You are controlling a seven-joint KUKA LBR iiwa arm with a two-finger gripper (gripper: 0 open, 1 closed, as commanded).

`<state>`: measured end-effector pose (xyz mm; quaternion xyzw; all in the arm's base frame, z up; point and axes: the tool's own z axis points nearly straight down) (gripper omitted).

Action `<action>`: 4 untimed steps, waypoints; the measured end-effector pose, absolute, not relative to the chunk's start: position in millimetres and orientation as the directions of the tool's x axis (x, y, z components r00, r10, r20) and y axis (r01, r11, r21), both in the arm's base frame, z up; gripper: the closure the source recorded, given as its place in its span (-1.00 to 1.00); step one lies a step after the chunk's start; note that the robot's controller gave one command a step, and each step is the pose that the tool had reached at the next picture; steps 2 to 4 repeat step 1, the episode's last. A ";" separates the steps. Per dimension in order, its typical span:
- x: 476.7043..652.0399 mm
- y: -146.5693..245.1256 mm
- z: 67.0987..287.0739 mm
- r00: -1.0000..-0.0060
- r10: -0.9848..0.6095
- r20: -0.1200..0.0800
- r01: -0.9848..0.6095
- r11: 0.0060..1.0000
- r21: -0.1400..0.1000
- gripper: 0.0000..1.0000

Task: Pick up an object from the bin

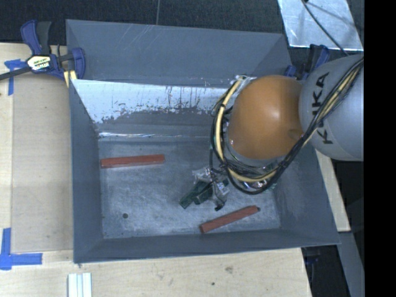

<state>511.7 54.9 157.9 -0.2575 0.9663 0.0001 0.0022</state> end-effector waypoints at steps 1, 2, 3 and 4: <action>512.6 57.1 225.3 -0.874 -0.487 -0.010 -0.487 0.874 -0.004 1.00; 512.6 57.1 225.3 -0.874 -0.487 -0.010 -0.487 0.874 -0.004 1.00; 512.6 57.1 225.3 -0.874 -0.487 -0.010 -0.487 0.874 -0.004 1.00; 512.6 57.1 225.3 -0.874 -0.487 -0.010 -0.487 0.874 -0.004 1.00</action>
Offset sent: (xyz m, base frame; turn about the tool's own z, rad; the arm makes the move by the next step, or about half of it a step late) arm -0.0012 0.0020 0.0632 0.0095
